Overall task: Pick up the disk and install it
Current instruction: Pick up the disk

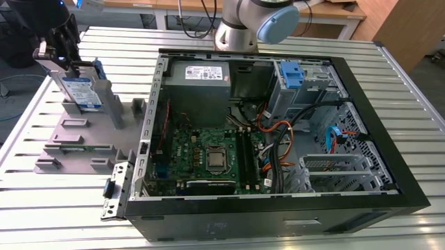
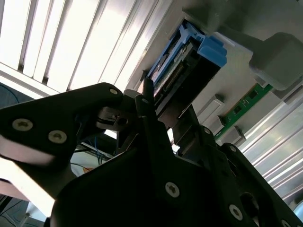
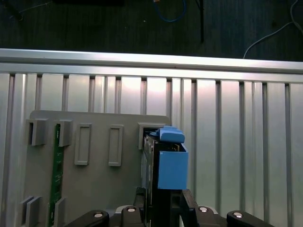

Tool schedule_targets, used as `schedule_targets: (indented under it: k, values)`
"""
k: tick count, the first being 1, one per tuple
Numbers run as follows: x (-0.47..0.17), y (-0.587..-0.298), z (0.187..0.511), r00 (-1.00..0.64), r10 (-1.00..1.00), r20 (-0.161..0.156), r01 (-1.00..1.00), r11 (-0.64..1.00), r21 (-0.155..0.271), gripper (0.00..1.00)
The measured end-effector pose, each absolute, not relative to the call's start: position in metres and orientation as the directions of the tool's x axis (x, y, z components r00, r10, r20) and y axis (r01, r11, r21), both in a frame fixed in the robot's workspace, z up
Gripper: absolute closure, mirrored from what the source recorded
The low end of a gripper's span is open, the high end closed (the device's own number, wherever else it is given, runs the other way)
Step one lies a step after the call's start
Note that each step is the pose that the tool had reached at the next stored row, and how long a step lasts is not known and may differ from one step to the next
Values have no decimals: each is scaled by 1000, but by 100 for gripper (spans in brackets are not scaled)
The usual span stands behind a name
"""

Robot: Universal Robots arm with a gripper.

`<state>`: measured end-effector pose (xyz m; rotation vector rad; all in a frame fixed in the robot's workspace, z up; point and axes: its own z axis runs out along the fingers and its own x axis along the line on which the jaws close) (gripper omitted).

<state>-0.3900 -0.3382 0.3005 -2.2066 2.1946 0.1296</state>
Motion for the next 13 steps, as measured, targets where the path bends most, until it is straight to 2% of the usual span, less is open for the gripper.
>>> schedule_targets:
  k: [13]
  values:
    - [-390, -339, 303, 4, -997, -80, -999, -7, 40, 58]
